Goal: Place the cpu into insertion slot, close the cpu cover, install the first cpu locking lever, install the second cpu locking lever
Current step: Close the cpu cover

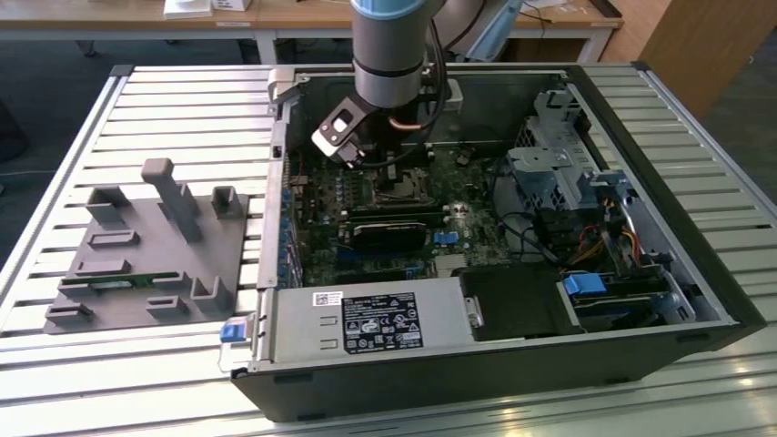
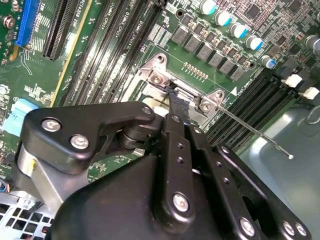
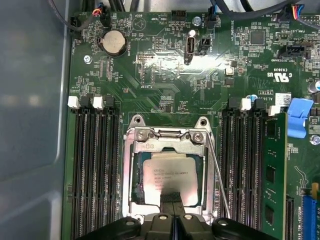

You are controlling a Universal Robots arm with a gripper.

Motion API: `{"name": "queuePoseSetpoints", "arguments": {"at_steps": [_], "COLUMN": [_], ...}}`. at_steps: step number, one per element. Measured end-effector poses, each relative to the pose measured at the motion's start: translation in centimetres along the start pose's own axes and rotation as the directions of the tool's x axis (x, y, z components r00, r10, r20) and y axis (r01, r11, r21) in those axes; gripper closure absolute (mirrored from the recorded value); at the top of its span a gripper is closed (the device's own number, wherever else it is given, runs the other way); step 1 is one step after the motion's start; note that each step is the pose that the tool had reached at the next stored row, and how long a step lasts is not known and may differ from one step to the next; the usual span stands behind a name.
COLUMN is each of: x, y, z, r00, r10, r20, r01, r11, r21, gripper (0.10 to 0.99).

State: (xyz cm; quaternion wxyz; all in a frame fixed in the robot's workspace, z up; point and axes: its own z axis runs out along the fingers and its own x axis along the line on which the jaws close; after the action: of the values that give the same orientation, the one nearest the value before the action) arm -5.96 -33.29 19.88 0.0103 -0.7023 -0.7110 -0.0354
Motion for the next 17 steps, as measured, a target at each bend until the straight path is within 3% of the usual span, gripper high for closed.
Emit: {"name": "queuePoseSetpoints", "arguments": {"at_steps": [7, 17], "x": [0.12, 0.65], "y": [0.90, 1.24], "z": [0.12, 0.00], "r00": [0.9999, 0.9997], "r10": [0.000, 0.001], "r20": [-0.0134, -0.0247], "r01": [0.000, -0.001], "r11": [1.0000, 1.0000], "r21": [-0.001, -0.002], "gripper": [0.980, 0.980]}}
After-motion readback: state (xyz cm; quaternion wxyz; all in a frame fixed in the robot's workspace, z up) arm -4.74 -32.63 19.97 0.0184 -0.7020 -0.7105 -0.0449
